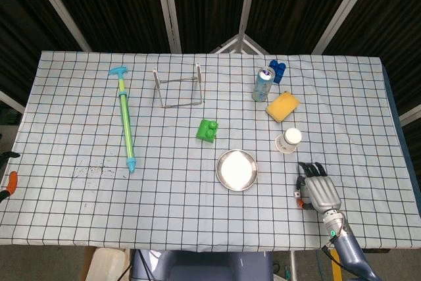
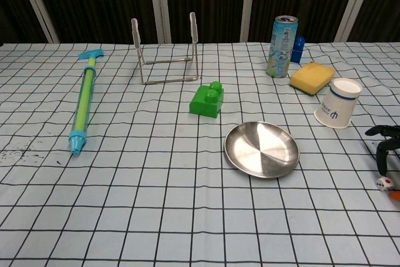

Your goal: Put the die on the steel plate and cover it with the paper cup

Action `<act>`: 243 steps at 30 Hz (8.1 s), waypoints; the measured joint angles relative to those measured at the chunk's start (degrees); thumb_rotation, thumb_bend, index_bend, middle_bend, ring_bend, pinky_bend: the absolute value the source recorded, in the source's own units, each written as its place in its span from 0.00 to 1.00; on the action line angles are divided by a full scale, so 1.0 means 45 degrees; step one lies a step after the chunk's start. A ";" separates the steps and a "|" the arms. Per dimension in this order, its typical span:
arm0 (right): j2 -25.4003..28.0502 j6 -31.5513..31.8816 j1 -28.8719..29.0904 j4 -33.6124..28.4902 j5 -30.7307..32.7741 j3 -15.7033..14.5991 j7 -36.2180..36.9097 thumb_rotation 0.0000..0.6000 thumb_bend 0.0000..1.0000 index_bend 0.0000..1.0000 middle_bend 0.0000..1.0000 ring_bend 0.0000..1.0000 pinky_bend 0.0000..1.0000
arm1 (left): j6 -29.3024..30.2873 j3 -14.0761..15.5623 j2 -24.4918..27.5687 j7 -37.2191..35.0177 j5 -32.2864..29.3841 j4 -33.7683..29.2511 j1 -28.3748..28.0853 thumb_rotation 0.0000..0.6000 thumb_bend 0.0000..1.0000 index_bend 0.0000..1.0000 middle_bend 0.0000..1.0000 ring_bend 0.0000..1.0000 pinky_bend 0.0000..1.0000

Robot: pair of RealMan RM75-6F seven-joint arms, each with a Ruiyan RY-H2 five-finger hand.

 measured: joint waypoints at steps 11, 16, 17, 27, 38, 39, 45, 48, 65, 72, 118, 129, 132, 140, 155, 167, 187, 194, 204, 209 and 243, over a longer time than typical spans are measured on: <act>0.0044 -0.0010 -0.0077 -0.0307 0.0357 -0.0014 -0.0323 1.00 0.25 0.53 0.11 0.09 0.00 | -0.0006 -0.0001 0.0015 -0.0042 -0.0019 0.0006 0.0002 1.00 0.70 0.31 0.00 0.00 0.12; 0.0042 -0.0166 0.0140 -0.0235 0.0418 0.0012 -0.0402 1.00 0.25 0.54 0.11 0.09 0.00 | -0.0006 0.0000 0.0023 -0.0053 -0.0020 0.0008 -0.0001 1.00 0.70 0.31 0.00 0.00 0.12; 0.0041 -0.0179 0.0158 -0.0224 0.0419 0.0011 -0.0403 1.00 0.25 0.54 0.11 0.09 0.00 | 0.0002 -0.0003 0.0025 -0.0063 -0.0020 0.0009 0.0002 1.00 0.70 0.31 0.00 0.00 0.12; 0.0012 -0.0130 0.0250 -0.0207 0.0318 -0.0013 -0.0382 1.00 0.27 0.57 0.11 0.09 0.00 | -0.0016 -0.0004 0.0023 -0.0062 -0.0033 0.0013 -0.0011 1.00 0.70 0.31 0.00 0.00 0.12; -0.0074 -0.0182 0.0364 -0.0177 0.0339 -0.0021 -0.0389 1.00 0.28 0.59 0.11 0.10 0.00 | -0.0031 0.0000 0.0016 -0.0043 -0.0039 0.0013 -0.0023 1.00 0.70 0.31 0.00 0.00 0.12; -0.0075 -0.0181 0.0367 -0.0180 0.0339 -0.0019 -0.0391 1.00 0.29 0.60 0.11 0.10 0.00 | -0.0030 -0.0003 0.0016 -0.0047 -0.0042 0.0014 -0.0024 1.00 0.70 0.31 0.00 0.00 0.12; -0.0044 -0.0057 0.0398 -0.0308 0.0258 0.0015 -0.0413 1.00 0.30 0.60 0.11 0.10 0.00 | -0.0015 -0.0015 0.0029 -0.0098 -0.0061 0.0022 -0.0012 1.00 0.69 0.31 0.00 0.00 0.12; 0.0013 0.0030 0.0426 -0.0463 0.0209 0.0063 -0.0466 1.00 0.30 0.60 0.11 0.10 0.00 | -0.0009 -0.0018 0.0036 -0.0116 -0.0060 0.0020 -0.0009 1.00 0.70 0.31 0.00 0.00 0.12; 0.0268 -0.0632 0.1858 -0.2772 0.0665 0.1080 -0.2204 1.00 0.30 0.60 0.11 0.11 0.00 | 0.0024 -0.0025 0.0135 -0.0400 -0.0051 0.0023 0.0036 1.00 0.70 0.31 0.00 0.00 0.12; -0.0743 -0.1540 0.3207 -0.2610 0.1974 0.1998 -0.3038 1.00 0.30 0.60 0.11 0.11 0.00 | -0.0075 -0.0065 0.0173 -0.0673 -0.0092 0.0124 0.0001 1.00 0.69 0.31 0.00 0.00 0.12; -0.1076 -0.1890 0.5791 -0.0794 0.4779 0.2897 -0.3378 1.00 0.27 0.19 0.10 0.12 0.00 | -0.0121 -0.0104 0.0303 -0.1018 -0.0230 0.0191 0.0053 1.00 0.70 0.32 0.00 0.00 0.12; -0.0338 -0.2446 0.6169 0.0740 0.5950 0.3307 -0.3102 1.00 0.27 0.28 0.20 0.13 0.00 | -0.0134 -0.0143 0.0255 -0.0832 -0.0368 0.0191 0.0050 1.00 0.70 0.32 0.00 0.00 0.12; -0.0266 -0.2548 0.6134 0.0834 0.6242 0.3154 -0.3131 1.00 0.27 0.28 0.22 0.13 0.00 | -0.0201 -0.0148 0.0226 -0.0692 -0.0422 0.0179 0.0018 1.00 0.70 0.32 0.00 0.00 0.12; -0.0042 -0.2766 0.6104 0.0648 0.6590 0.2765 -0.3093 1.00 0.27 0.29 0.27 0.13 0.00 | -0.0255 -0.0169 0.0160 -0.0412 -0.0523 0.0112 -0.0030 1.00 0.69 0.32 0.00 0.00 0.12; 0.0526 -0.2503 0.6082 0.0445 0.7326 0.2398 -0.3243 1.00 0.27 0.32 0.35 0.13 0.00 | -0.0371 -0.0169 0.0106 -0.0187 -0.0578 0.0093 -0.0107 1.00 0.70 0.32 0.00 0.00 0.12; 0.0959 -0.2422 0.5970 0.0029 0.7631 0.2004 -0.3290 1.00 0.27 0.35 0.39 0.14 0.00 | -0.0381 -0.0142 0.0073 -0.0025 -0.0576 0.0026 -0.0126 1.00 0.70 0.32 0.00 0.00 0.12; 0.0898 -0.2248 0.5954 0.0383 0.7601 0.1652 -0.3147 1.00 0.27 0.40 0.45 0.16 0.00 | -0.0397 -0.0132 0.0052 0.0066 -0.0591 0.0019 -0.0145 1.00 0.70 0.32 0.00 0.00 0.12; 0.1062 -0.2141 0.5903 0.0251 0.7650 0.1554 -0.3229 1.00 0.27 0.40 0.45 0.16 0.00 | -0.0409 -0.0112 0.0020 0.0182 -0.0582 -0.0015 -0.0165 1.00 0.70 0.32 0.00 0.00 0.12; 0.1293 -0.2230 0.5887 -0.0020 0.7969 0.1398 -0.3422 1.00 0.27 0.40 0.45 0.16 0.00 | -0.0403 -0.0094 0.0028 0.0178 -0.0559 -0.0027 -0.0161 1.00 0.70 0.32 0.00 0.00 0.12; 0.1327 -0.2477 0.5930 -0.0018 0.8229 0.1298 -0.3470 1.00 0.27 0.40 0.45 0.16 0.00 | -0.0436 -0.0091 0.0020 0.0200 -0.0572 -0.0018 -0.0176 1.00 0.70 0.32 0.00 0.00 0.12; 0.1800 -0.2266 0.6259 -0.0981 0.8062 0.1060 -0.3541 1.00 0.30 0.43 0.56 0.27 0.00 | -0.0487 -0.0059 0.0034 0.0152 -0.0555 -0.0025 -0.0200 1.00 0.70 0.33 0.00 0.00 0.12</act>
